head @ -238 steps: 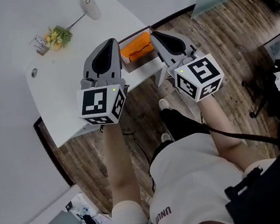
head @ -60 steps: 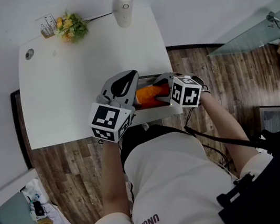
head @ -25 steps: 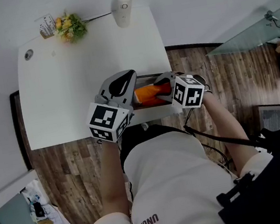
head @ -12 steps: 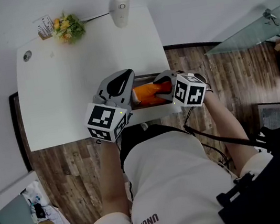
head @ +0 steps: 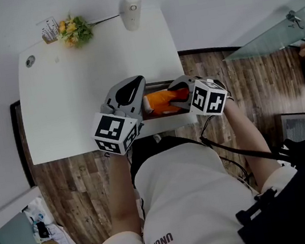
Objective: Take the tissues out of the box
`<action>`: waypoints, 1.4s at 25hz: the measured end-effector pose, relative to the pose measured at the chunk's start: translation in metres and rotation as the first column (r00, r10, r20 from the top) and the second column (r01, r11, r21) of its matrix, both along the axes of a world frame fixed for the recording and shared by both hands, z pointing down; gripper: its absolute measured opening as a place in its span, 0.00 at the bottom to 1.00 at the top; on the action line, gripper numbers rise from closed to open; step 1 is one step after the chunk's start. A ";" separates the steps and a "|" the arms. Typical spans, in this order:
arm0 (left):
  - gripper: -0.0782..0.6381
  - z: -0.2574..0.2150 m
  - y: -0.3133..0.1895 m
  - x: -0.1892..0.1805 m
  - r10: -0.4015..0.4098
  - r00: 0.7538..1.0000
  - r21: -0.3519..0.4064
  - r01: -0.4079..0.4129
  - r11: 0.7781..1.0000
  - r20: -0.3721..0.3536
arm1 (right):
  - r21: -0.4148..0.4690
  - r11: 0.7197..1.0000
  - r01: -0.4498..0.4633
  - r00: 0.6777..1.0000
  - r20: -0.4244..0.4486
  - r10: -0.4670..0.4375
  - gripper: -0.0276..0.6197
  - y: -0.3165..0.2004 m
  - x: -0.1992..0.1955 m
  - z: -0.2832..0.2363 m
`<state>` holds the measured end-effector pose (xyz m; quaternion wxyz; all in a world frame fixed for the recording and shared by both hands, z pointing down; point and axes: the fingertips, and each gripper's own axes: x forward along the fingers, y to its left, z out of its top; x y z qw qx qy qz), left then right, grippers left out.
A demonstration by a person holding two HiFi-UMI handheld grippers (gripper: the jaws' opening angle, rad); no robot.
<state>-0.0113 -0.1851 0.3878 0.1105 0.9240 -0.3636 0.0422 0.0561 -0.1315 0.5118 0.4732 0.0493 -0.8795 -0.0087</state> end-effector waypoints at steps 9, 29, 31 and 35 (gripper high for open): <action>0.13 -0.001 -0.001 -0.002 -0.008 1.000 0.004 0.008 1.000 -0.001 | 0.006 1.000 -0.020 1.000 0.020 0.020 0.29 -0.002 0.000 -0.006; 0.13 -0.003 -0.001 -0.001 -0.010 1.000 0.008 0.010 1.000 0.005 | 0.030 0.998 -0.051 0.997 0.067 0.049 0.29 -0.007 0.002 -0.021; 0.13 -0.003 -0.001 -0.001 -0.010 1.000 0.008 0.010 1.000 0.005 | 0.028 0.998 -0.054 0.996 0.071 0.052 0.29 -0.007 0.002 -0.021; 0.13 -0.004 -0.001 -0.001 -0.009 1.000 0.008 0.009 1.000 0.005 | 0.021 0.998 -0.058 0.995 0.079 0.057 0.29 -0.006 0.002 -0.023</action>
